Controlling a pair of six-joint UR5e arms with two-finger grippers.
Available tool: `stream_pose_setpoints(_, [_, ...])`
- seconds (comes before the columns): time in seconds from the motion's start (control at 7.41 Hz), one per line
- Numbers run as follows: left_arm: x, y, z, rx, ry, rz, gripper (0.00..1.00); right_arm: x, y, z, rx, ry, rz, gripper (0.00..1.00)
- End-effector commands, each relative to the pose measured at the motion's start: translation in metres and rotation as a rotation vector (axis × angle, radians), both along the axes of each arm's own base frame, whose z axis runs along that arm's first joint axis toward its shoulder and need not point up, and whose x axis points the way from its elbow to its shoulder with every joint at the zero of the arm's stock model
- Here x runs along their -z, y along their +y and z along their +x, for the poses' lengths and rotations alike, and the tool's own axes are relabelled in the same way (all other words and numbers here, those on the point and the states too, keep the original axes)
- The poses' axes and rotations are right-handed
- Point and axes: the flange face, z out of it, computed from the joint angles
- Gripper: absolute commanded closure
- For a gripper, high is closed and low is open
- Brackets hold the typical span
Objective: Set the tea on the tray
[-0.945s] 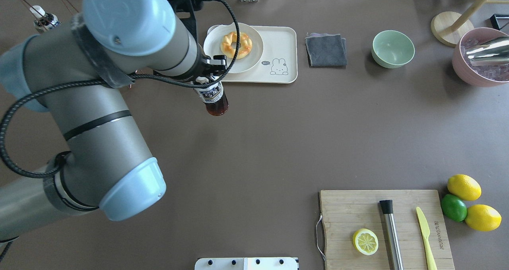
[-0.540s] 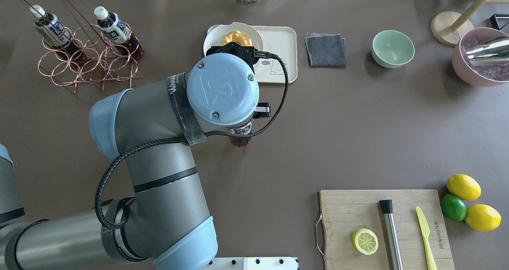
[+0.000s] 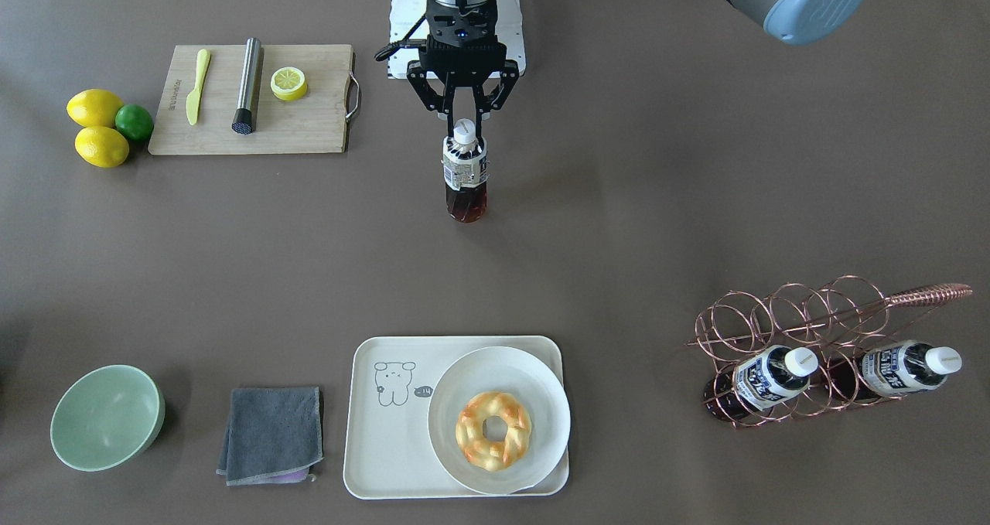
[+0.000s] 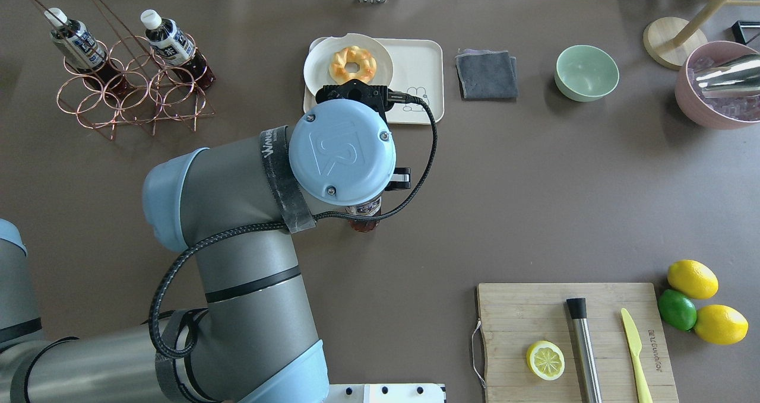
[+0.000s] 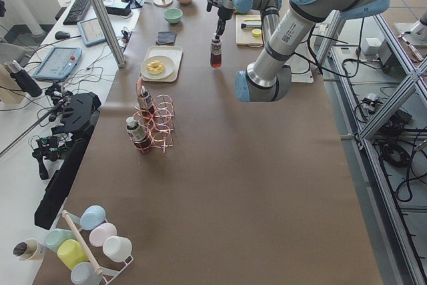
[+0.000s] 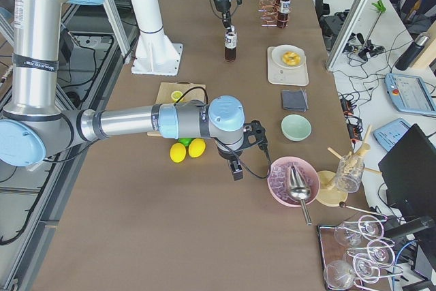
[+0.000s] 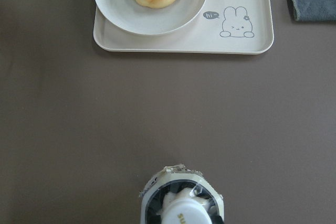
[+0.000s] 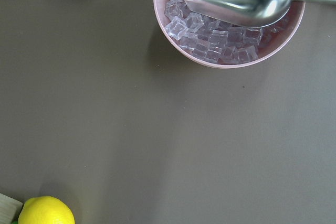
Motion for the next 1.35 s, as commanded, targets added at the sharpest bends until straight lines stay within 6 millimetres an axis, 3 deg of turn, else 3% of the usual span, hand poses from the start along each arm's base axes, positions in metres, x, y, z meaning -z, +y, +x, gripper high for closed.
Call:
stream_pose_setpoints(0.0, [-0.0031,0.0051,0.005,-0.011,-0.005,-0.001,1.0,-0.0019,0.001,-0.0001,0.0,0.0,-0.005,0.0])
stream_pose_setpoints(0.94, [-0.0076,0.0045,0.0063,-0.012,-0.01,-0.001,1.0,-0.002,0.001,-0.0001,-0.001,0.0,-0.006,0.0])
stream_pose_setpoints(1.08, [-0.0074,0.0052,0.0068,-0.012,-0.009,0.0,0.94,-0.0013,0.0004,0.0,-0.001,0.0,-0.004,0.0])
stream_pose_setpoints(1.21, [-0.0062,0.0079,0.0079,-0.018,-0.007,0.0,0.8,-0.0007,-0.0002,0.0,-0.002,0.0,-0.004,0.0])
